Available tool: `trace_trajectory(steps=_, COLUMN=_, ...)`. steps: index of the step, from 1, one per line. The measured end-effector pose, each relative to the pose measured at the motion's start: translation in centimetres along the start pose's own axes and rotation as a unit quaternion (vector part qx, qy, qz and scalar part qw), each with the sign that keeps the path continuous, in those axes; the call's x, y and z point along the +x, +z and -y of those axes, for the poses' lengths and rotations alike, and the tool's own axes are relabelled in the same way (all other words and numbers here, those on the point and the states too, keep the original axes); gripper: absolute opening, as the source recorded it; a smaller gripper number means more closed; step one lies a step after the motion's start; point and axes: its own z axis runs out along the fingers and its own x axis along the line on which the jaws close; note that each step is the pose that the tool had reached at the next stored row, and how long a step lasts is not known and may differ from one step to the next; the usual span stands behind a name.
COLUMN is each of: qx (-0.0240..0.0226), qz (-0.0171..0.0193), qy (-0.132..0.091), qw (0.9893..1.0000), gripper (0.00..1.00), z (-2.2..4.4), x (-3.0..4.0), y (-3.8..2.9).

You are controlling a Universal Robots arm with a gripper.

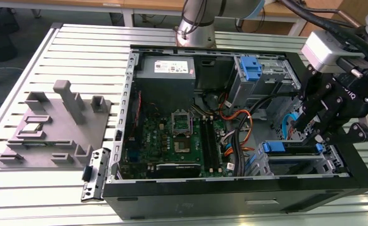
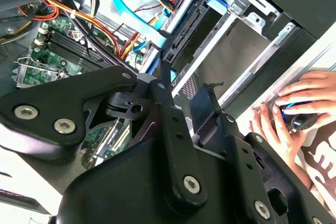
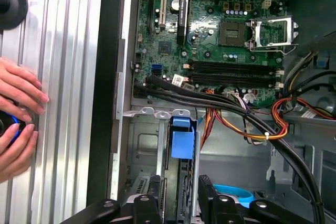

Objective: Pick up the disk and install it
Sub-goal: 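Insert the first disk wire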

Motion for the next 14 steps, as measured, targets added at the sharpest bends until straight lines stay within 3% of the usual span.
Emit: trace_trajectory(steps=14, qx=0.0000, qz=-0.0002, qy=0.000, qw=1.0000, gripper=0.42, z=0.00, x=-0.09, y=-0.19)
